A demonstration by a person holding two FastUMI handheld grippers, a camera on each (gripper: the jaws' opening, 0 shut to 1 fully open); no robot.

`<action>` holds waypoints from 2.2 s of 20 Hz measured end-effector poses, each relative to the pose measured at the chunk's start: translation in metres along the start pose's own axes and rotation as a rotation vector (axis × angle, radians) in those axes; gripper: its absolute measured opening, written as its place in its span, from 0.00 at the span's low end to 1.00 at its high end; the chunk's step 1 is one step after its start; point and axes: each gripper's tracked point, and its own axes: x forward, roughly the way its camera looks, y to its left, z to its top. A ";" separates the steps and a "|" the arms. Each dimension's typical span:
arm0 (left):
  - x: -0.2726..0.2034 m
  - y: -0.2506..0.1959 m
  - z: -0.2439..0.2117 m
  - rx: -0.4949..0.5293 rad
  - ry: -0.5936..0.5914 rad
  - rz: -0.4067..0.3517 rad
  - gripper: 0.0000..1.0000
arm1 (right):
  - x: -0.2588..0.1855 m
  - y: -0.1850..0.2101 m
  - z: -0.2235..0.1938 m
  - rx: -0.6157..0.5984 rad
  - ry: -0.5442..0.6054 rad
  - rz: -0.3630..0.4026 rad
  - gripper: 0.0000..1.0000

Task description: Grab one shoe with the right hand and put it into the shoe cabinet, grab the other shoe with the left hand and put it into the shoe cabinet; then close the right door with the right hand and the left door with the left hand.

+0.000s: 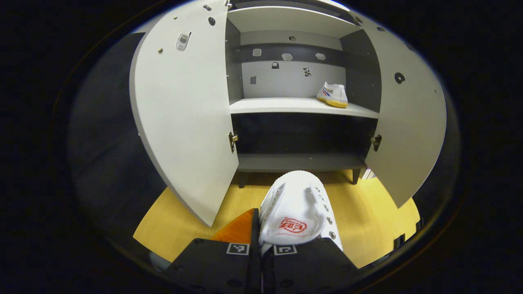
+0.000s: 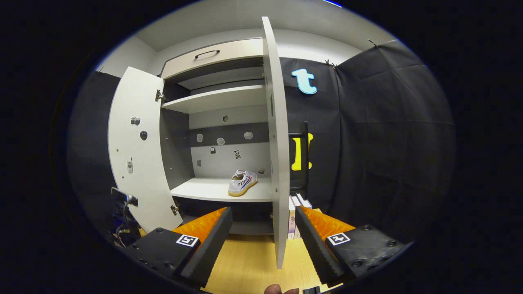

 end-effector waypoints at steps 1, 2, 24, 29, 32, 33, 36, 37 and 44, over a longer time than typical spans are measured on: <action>0.000 -0.004 0.016 -0.019 -0.001 0.001 0.07 | 0.000 -0.005 0.000 -0.006 -0.003 -0.003 0.98; 0.000 -0.007 0.033 -0.034 -0.008 0.001 0.07 | 0.000 -0.008 0.000 -0.011 -0.002 -0.006 0.98; 0.214 -0.035 0.313 -0.013 -0.119 0.124 0.07 | 0.000 -0.103 -0.019 0.035 0.051 -0.190 0.98; 0.269 -0.042 0.312 0.026 -0.053 0.151 0.08 | -0.006 -0.122 -0.025 0.039 0.070 -0.253 0.98; 0.291 -0.040 0.310 0.053 -0.026 0.182 0.07 | -0.013 -0.133 -0.028 0.051 0.082 -0.278 0.98; 0.298 -0.039 0.309 0.058 -0.022 0.191 0.08 | -0.014 -0.134 -0.028 0.051 0.082 -0.285 0.98; 0.311 -0.040 0.303 0.060 -0.012 0.199 0.07 | -0.017 -0.138 -0.029 0.040 0.083 -0.298 0.98; 0.314 -0.039 0.300 0.068 -0.001 0.203 0.07 | -0.018 -0.139 -0.030 0.041 0.089 -0.298 0.98; 0.298 -0.041 0.301 0.094 0.009 0.165 0.27 | -0.017 -0.134 -0.026 0.056 0.081 -0.272 1.00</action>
